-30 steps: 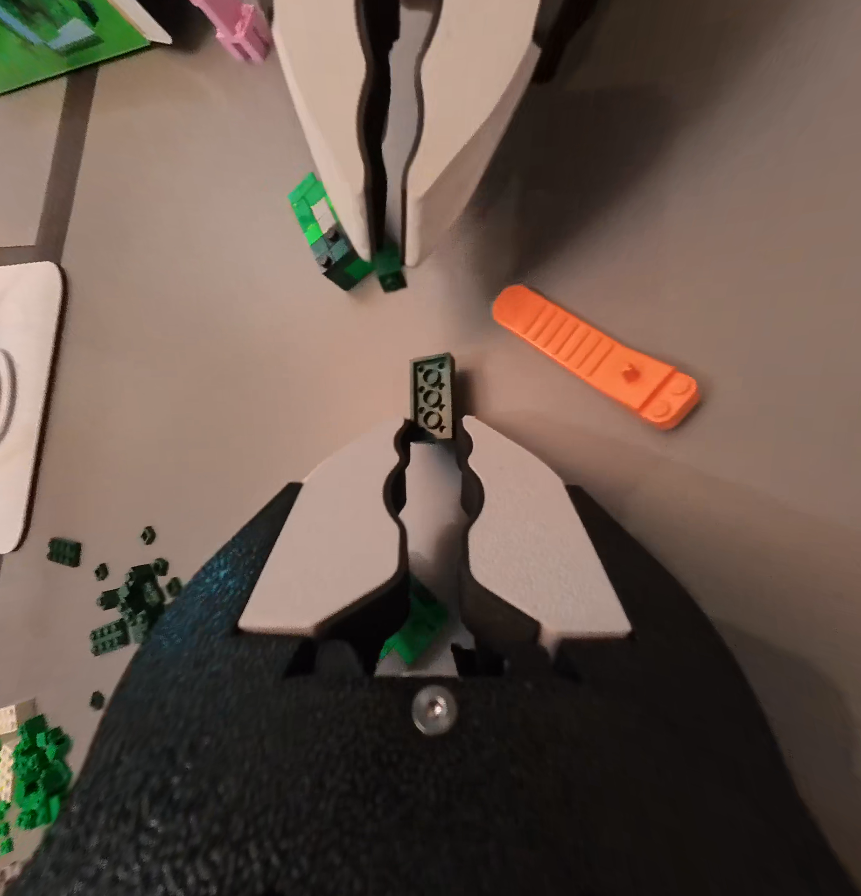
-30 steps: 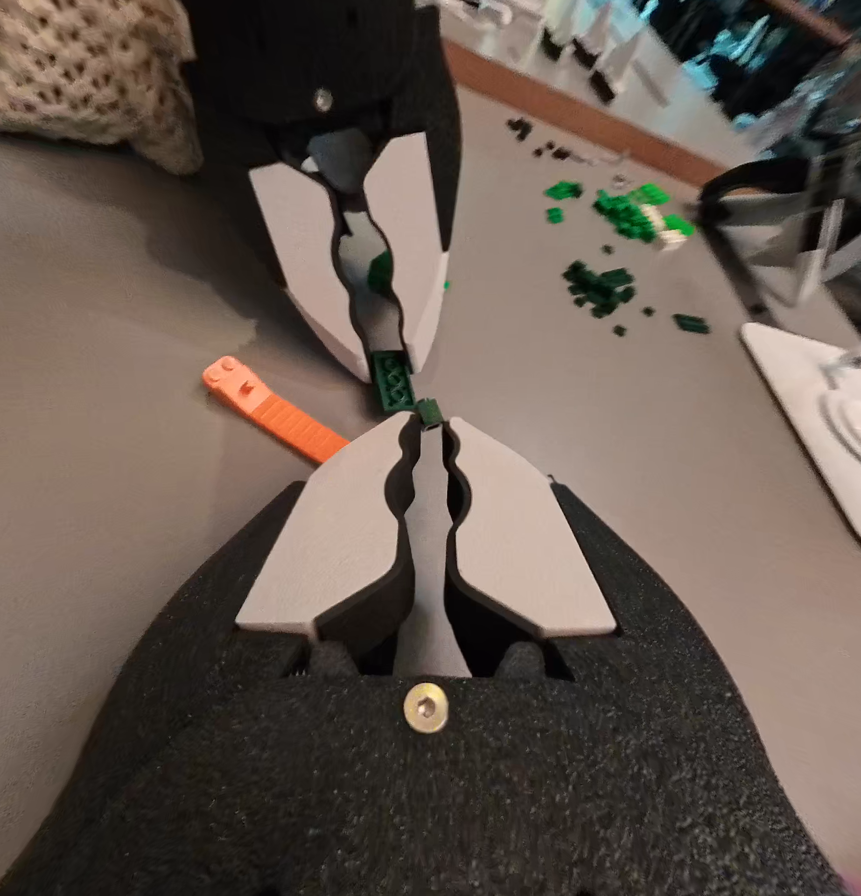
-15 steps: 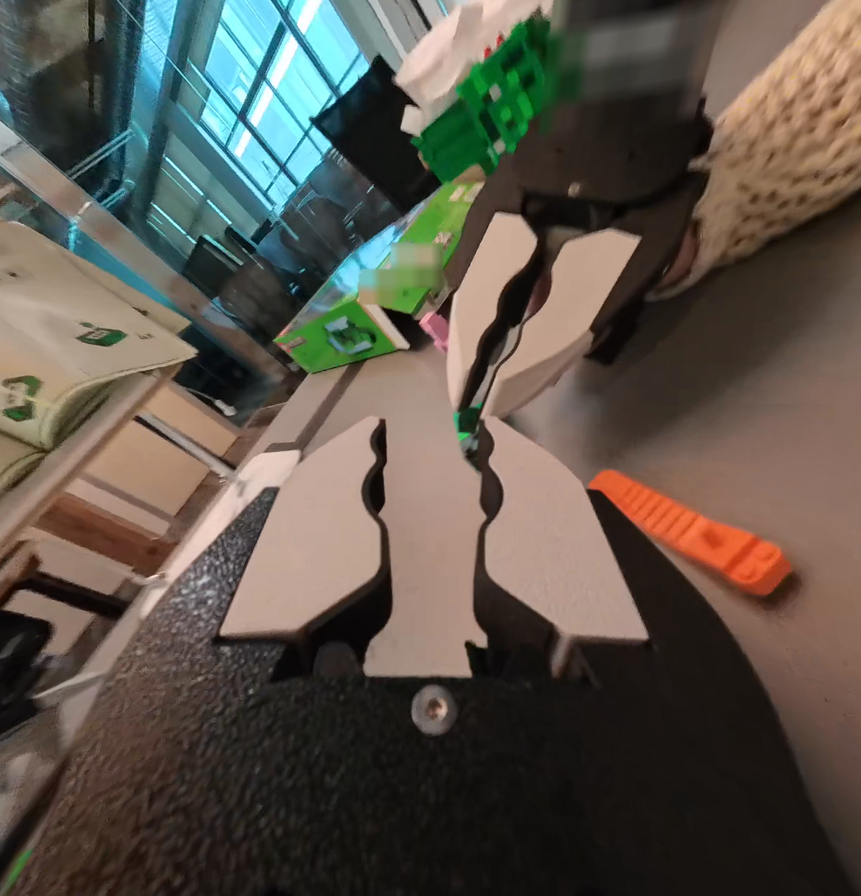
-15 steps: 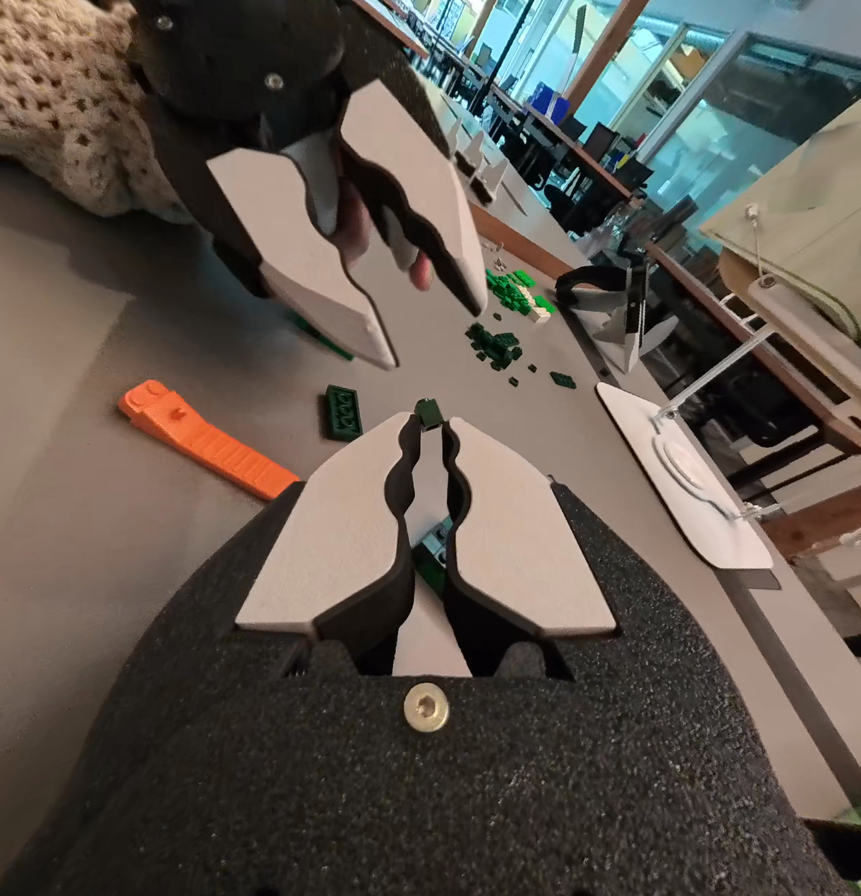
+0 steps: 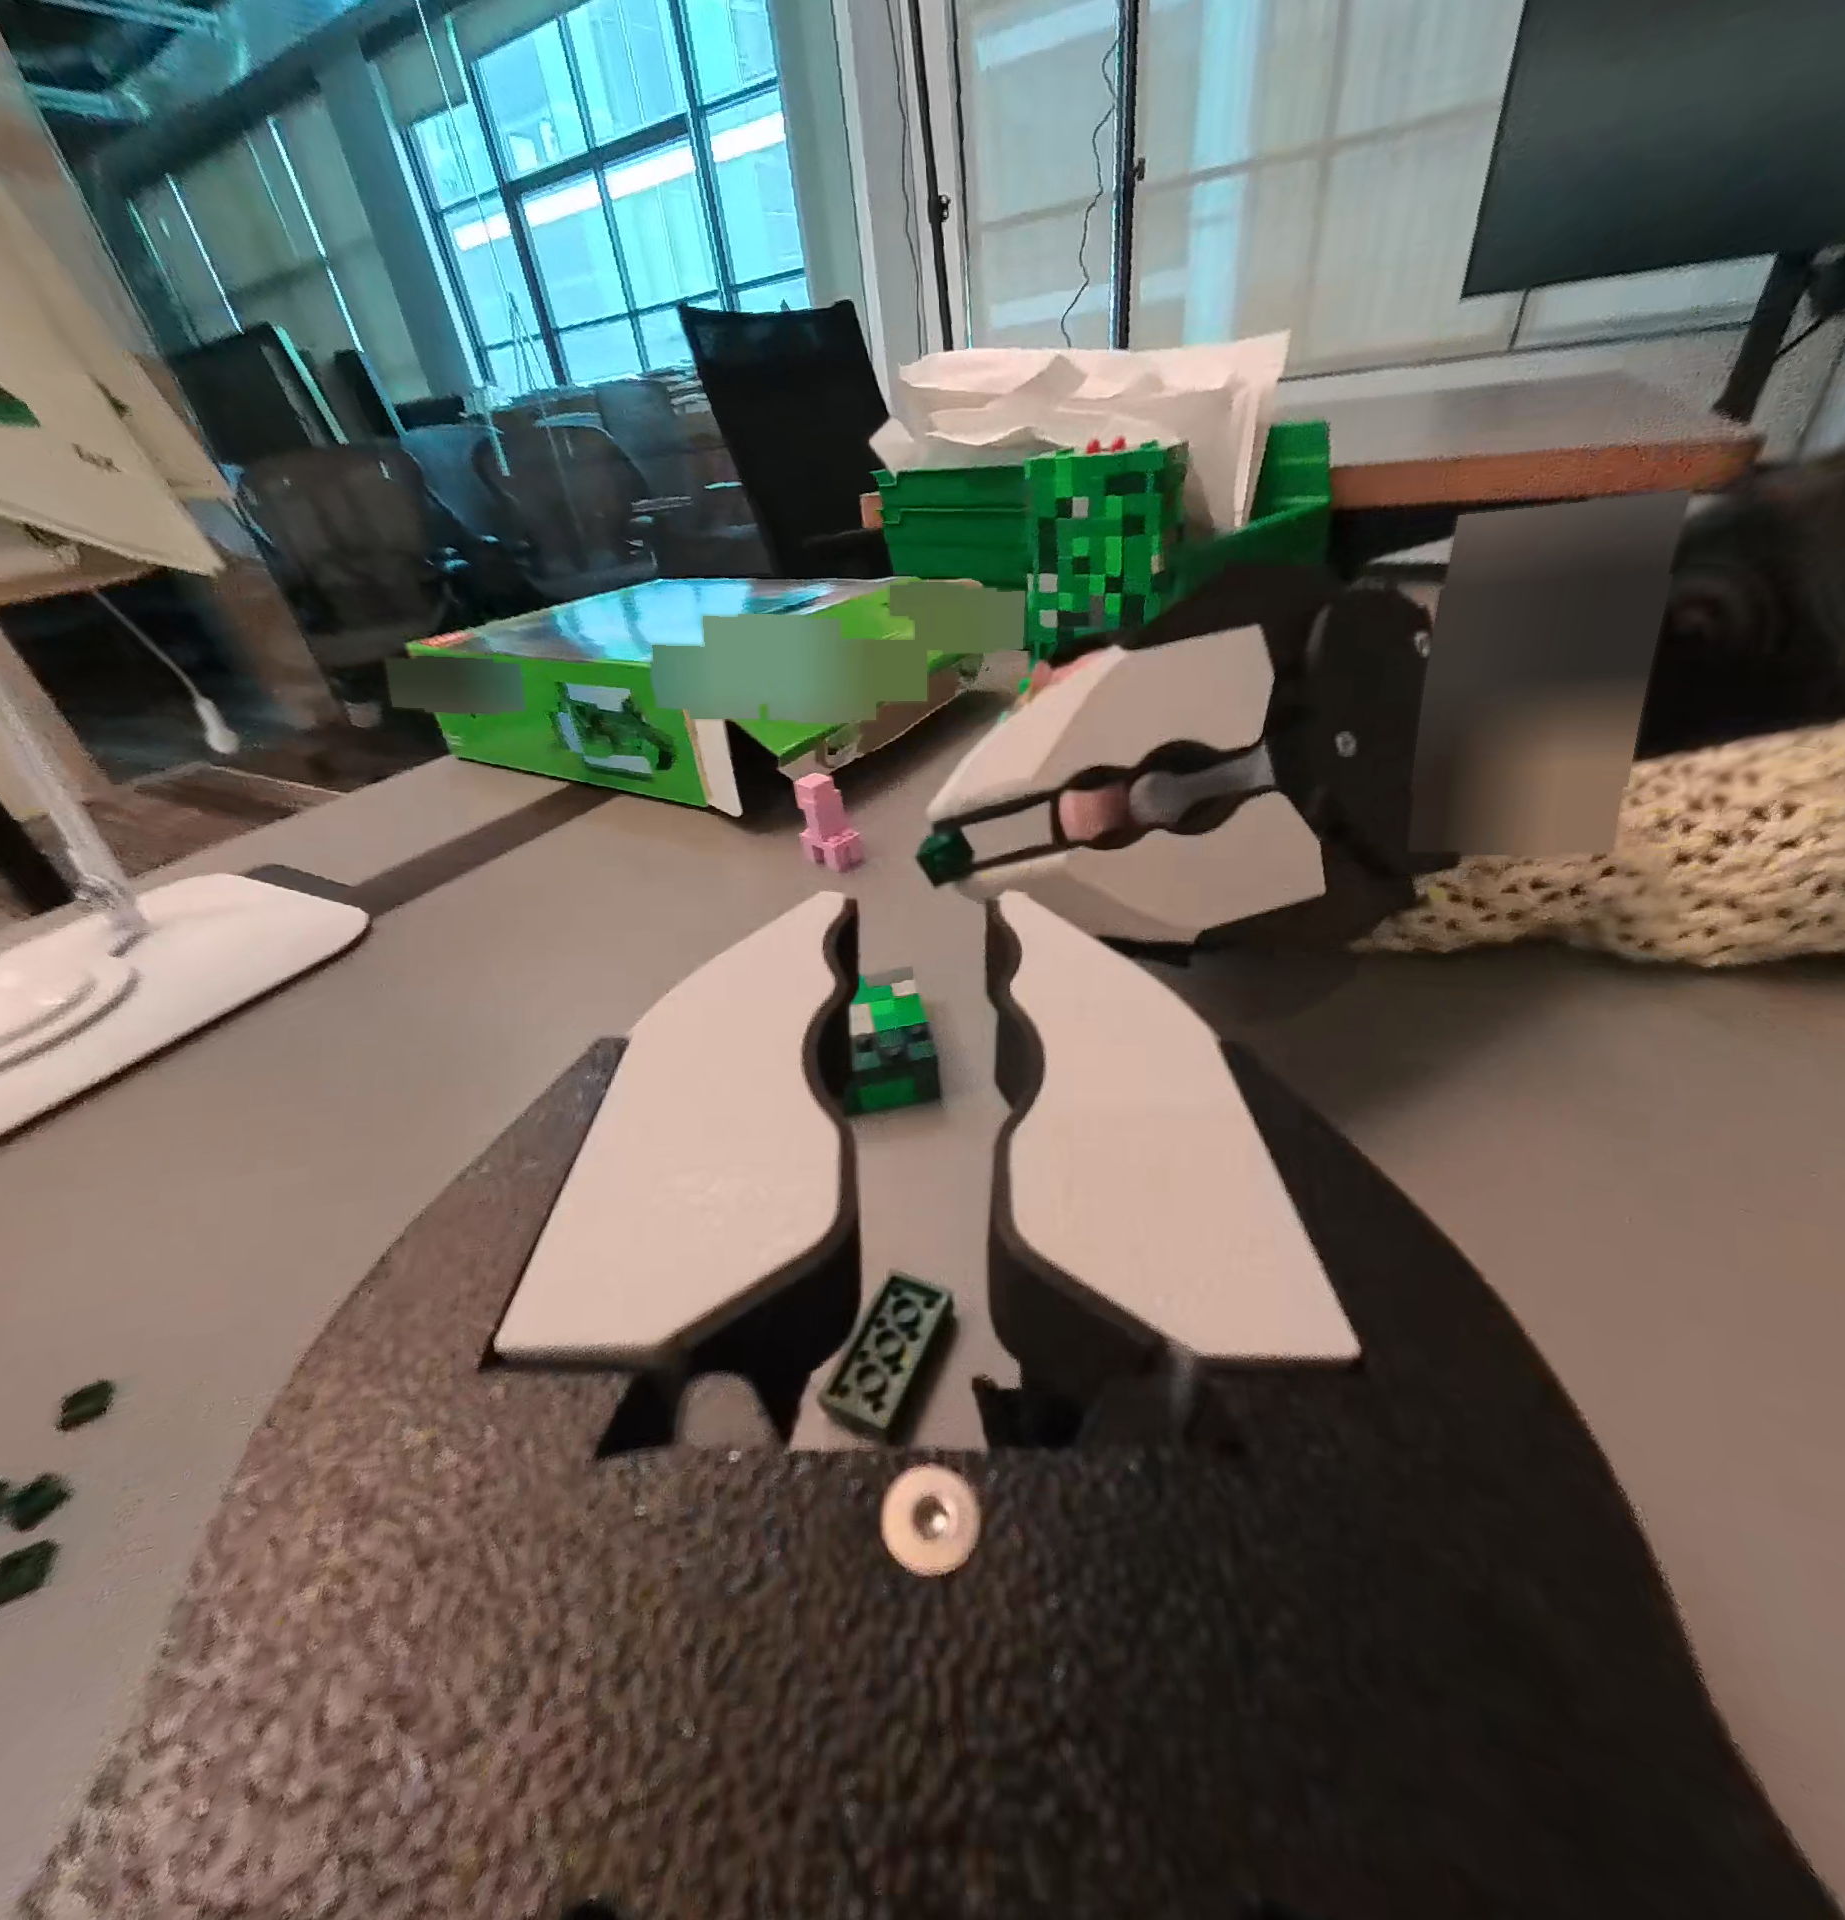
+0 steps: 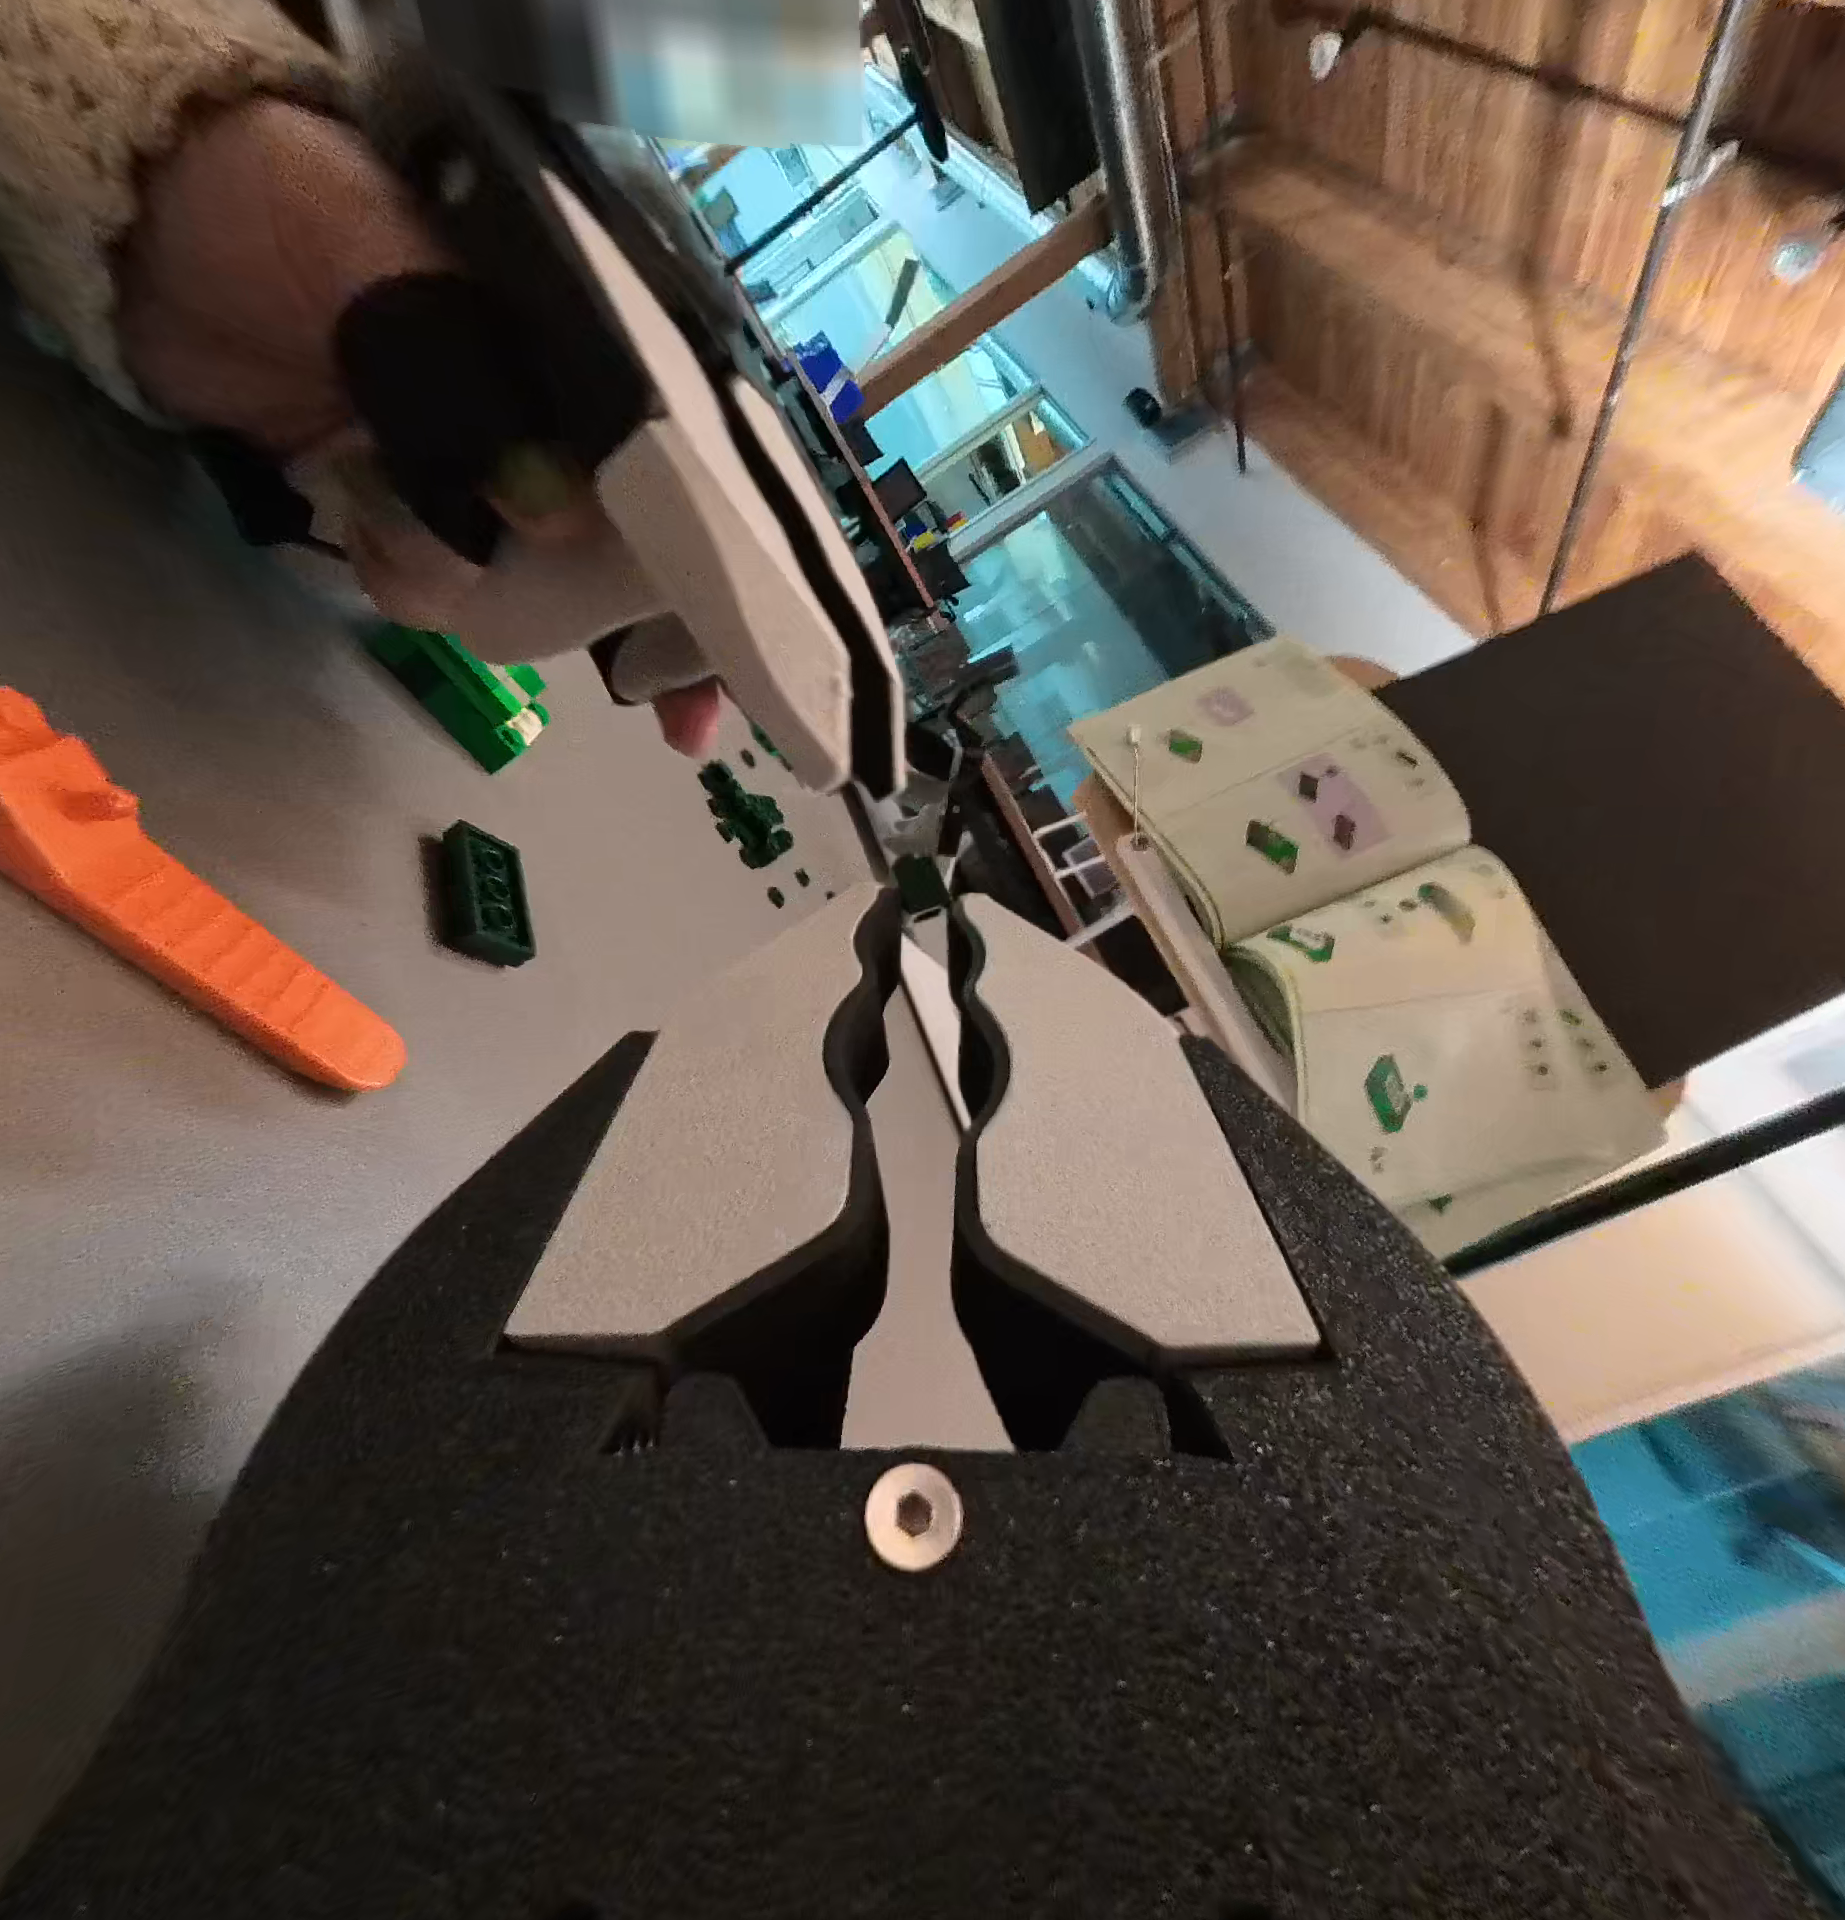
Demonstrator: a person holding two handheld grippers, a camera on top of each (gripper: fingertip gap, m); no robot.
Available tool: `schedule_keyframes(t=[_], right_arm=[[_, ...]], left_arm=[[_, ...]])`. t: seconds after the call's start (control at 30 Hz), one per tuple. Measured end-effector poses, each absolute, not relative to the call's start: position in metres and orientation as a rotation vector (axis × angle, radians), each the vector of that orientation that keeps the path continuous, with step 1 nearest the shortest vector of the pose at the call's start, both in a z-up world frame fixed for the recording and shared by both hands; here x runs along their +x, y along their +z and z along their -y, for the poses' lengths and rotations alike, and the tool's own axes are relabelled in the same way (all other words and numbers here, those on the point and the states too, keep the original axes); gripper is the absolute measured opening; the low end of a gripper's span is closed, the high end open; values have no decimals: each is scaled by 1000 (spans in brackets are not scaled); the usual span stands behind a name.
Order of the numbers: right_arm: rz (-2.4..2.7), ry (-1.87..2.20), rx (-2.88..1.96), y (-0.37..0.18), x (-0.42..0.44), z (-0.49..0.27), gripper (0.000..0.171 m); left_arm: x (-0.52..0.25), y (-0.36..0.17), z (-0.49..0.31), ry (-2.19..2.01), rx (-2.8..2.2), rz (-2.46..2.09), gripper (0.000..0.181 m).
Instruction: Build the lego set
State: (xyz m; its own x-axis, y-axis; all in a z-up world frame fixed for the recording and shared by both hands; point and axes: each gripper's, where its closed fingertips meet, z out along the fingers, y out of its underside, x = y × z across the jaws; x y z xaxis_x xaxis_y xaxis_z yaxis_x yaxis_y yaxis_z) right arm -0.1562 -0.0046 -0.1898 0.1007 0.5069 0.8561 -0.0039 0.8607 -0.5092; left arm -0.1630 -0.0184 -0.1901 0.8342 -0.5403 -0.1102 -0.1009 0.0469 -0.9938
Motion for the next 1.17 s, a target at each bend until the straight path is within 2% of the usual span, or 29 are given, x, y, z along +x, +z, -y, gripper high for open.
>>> schedule_keyframes(t=[0.2,0.3,0.33,0.5,0.6,0.7,0.8,1.17], right_arm=[[1461,313,-297,-195,-156,21,8],[1466,284,-260,-196,-156,25,7],[1468,274,-256,-196,-156,26,7],[1461,282,-251,-196,-154,27,8],[1463,531,-380,-190,-150,29,12],[1477,996,-626,-184,-145,26,21],[1563,1405,-753,-187,-139,36,20],[1628,1505,-754,-189,-137,48,13]], left_arm=[[-158,-193,20,-477,-1538,-512,23],[-151,-196,21,-499,-1554,-538,17],[-148,-197,22,-502,-1555,-552,10],[-149,-196,22,-497,-1549,-546,8],[-157,-192,21,-413,-1501,-556,8],[-156,-186,27,-378,-1402,-618,8],[-150,-184,33,-375,-1345,-676,8],[-134,-188,42,-390,-1306,-798,8]])
